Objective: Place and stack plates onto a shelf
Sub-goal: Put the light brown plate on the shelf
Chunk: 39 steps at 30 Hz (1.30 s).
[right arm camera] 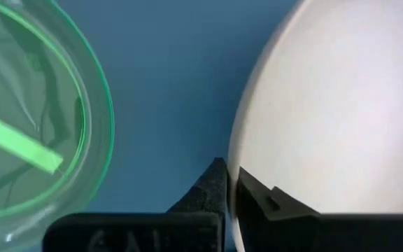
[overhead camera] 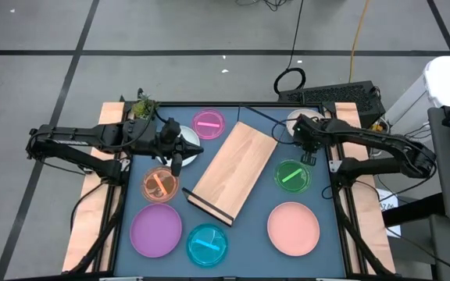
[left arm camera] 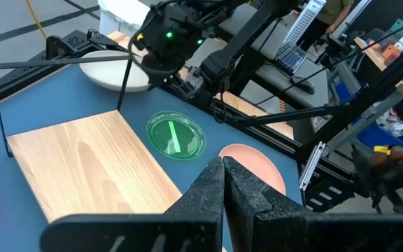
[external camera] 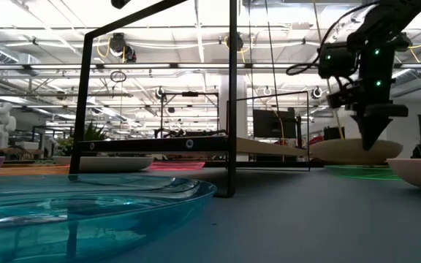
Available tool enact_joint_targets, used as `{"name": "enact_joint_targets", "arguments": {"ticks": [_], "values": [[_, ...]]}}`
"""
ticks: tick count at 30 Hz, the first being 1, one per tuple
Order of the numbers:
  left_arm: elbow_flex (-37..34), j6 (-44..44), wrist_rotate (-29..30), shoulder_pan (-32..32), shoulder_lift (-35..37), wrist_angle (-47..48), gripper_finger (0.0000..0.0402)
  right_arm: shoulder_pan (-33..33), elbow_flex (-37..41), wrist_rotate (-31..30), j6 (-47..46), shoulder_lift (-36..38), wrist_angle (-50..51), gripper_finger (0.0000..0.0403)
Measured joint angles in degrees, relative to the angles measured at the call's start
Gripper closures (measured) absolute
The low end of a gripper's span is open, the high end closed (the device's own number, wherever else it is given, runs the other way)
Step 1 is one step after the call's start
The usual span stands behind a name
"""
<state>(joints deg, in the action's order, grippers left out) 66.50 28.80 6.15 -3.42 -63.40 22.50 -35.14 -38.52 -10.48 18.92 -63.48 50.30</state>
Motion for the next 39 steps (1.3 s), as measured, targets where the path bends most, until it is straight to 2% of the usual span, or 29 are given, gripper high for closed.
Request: {"name": "enact_joint_targets", "arguments": {"ticks": [8, 22, 31, 39], "values": [[0.0, -0.04, 0.0, 0.0, 0.0, 0.0, 0.0398, -0.04, -4.78, -0.04, -1.88, 3.81, 6.52, 0.0402], [0.0, -0.03, 0.48, 0.0, 0.0, 0.01, 0.0398, 0.17, -19.35, -4.79, -3.29, 4.01, 16.14, 0.0403], [0.0, 0.0, 2.91, 0.0, 0.0, 0.02, 0.0398, 3.02, -33.19, -7.5, -5.02, 1.59, 25.65, 0.0403], [0.0, -0.02, 2.91, 0.0, 0.0, 0.01, 0.0398, 6.72, -41.95, -7.89, -8.17, -2.83, 31.74, 0.0403]]}}
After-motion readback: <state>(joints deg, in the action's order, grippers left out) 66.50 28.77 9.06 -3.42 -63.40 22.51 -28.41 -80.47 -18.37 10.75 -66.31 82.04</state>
